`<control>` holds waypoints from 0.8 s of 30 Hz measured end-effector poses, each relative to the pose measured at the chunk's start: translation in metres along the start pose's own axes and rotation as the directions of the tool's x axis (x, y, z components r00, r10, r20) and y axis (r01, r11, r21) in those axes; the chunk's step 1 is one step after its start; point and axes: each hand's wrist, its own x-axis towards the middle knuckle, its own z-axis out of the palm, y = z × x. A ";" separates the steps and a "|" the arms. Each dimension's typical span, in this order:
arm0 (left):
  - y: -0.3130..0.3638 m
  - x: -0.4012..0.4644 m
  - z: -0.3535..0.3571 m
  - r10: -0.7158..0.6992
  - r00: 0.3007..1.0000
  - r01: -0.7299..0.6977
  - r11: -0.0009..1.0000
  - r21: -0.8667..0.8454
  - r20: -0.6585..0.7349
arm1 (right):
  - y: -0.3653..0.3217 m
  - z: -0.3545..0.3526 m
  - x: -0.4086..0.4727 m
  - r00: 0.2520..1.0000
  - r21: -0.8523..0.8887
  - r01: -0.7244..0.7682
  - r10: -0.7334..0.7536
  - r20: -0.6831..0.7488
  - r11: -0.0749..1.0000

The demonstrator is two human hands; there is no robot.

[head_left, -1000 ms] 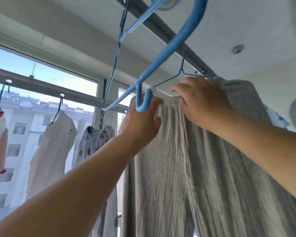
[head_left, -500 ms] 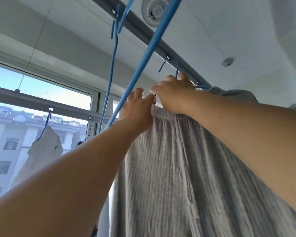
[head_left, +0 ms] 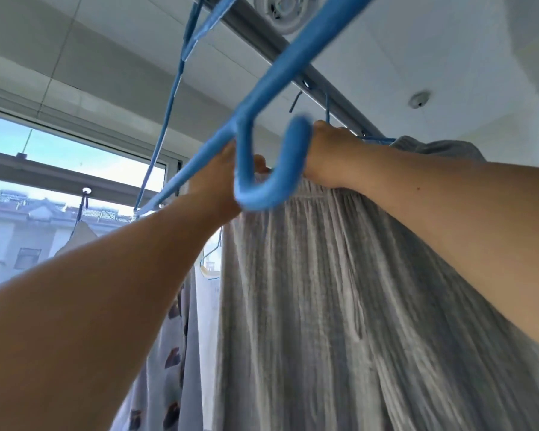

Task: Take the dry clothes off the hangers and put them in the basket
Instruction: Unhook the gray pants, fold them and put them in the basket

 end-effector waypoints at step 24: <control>-0.011 -0.033 -0.005 -0.054 0.931 0.308 0.647 -0.698 0.361 | 0.004 -0.009 0.014 0.967 0.215 -0.061 0.111 -0.230 0.975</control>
